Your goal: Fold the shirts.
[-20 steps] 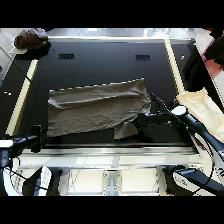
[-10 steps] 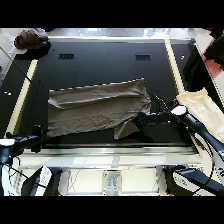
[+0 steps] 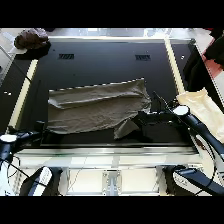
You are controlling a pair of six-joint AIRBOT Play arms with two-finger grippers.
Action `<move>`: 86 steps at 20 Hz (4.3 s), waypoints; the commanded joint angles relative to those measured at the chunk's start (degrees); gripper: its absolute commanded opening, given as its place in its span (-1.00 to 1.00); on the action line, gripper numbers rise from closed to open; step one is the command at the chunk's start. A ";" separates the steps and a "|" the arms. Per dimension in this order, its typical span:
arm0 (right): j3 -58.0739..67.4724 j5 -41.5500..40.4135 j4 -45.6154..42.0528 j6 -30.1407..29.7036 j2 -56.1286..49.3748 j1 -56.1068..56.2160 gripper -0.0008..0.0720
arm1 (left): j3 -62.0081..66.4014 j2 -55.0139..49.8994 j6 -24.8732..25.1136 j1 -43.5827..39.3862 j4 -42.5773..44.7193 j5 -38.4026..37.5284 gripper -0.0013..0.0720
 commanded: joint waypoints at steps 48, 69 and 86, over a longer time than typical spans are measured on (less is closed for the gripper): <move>53.16 -8.41 -35.19 13.60 -44.85 7.65 -0.96 | 52.02 -40.26 9.20 -18.99 42.62 -7.80 -0.95; 75.97 19.58 -39.80 16.65 -31.78 -16.09 0.47 | 71.28 -23.96 16.90 -38.60 44.19 -10.56 0.97; 68.04 32.46 -5.66 8.11 -61.11 -19.37 0.81 | 85.85 -46.58 14.69 -53.07 45.81 -23.61 0.97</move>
